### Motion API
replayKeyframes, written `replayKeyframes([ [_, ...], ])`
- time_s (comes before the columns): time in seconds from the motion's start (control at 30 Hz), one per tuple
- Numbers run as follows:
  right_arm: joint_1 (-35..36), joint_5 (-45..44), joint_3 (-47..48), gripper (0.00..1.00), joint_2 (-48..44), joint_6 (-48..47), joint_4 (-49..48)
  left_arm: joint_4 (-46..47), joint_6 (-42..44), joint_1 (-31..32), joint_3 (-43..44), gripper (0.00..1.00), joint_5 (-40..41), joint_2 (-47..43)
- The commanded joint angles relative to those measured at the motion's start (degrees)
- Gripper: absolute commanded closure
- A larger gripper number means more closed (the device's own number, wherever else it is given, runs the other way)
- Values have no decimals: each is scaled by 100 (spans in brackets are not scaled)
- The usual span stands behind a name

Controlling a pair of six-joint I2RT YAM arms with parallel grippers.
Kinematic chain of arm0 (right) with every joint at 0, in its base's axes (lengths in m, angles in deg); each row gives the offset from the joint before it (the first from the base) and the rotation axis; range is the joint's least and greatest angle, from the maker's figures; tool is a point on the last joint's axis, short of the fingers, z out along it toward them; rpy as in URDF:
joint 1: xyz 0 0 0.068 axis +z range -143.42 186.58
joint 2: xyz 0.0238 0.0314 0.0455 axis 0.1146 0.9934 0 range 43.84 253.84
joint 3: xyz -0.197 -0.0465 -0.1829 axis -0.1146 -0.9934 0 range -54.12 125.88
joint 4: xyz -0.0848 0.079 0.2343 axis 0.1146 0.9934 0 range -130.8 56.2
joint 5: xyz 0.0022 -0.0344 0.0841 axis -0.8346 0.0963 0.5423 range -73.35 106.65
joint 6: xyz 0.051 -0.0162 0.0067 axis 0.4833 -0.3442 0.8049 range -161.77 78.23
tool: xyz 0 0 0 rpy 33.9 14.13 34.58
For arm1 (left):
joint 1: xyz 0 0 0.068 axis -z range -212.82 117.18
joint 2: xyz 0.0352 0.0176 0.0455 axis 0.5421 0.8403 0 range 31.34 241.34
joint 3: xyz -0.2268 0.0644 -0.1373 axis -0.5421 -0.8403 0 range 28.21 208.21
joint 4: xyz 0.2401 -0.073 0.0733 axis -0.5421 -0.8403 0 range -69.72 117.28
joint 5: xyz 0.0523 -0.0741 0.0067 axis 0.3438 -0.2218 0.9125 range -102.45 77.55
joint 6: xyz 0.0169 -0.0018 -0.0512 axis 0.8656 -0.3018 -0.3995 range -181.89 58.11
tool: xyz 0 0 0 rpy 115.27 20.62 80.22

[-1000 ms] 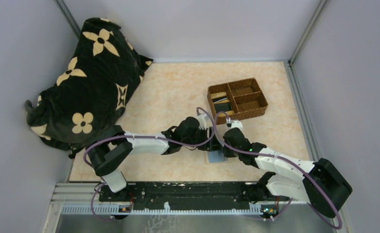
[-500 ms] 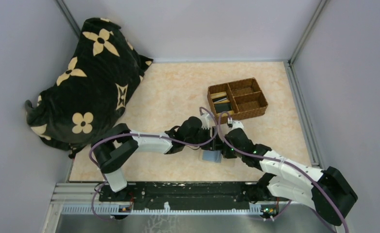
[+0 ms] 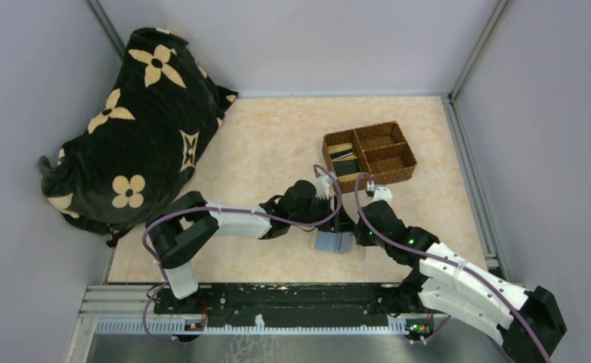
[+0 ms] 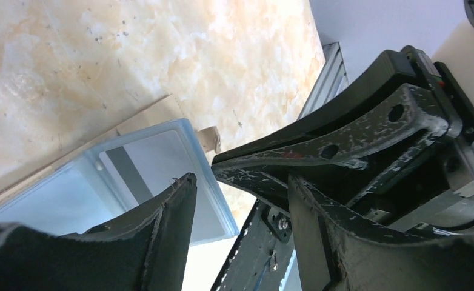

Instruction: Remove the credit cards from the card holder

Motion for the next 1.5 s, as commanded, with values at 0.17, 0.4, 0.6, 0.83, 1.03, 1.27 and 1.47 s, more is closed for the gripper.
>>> replayKeyframes([
  [0.17, 31, -731, 485, 100, -541, 164, 345, -444, 515, 24, -103, 36, 618, -357],
  [0.4, 35, -533, 289, 73, -438, 237, -11, -631, 745, -238, -513, 36, 765, -513],
  [0.6, 35, -288, -53, 63, -67, 520, -322, -271, 672, -269, -727, 39, 555, -383],
  [0.83, 27, -232, -426, 100, -39, 678, -473, 76, 395, -264, -705, 82, 273, -63],
  [1.03, 22, -56, -669, 99, 162, 729, -834, -205, 395, -259, -742, 100, 525, -62],
  [1.27, 22, 58, -911, 99, 318, 793, -1087, 764, 51, -203, -964, 72, -106, -9],
  [1.47, 26, 148, -1141, 99, 191, 880, -1186, 1160, -114, -44, -893, 49, -277, 439],
])
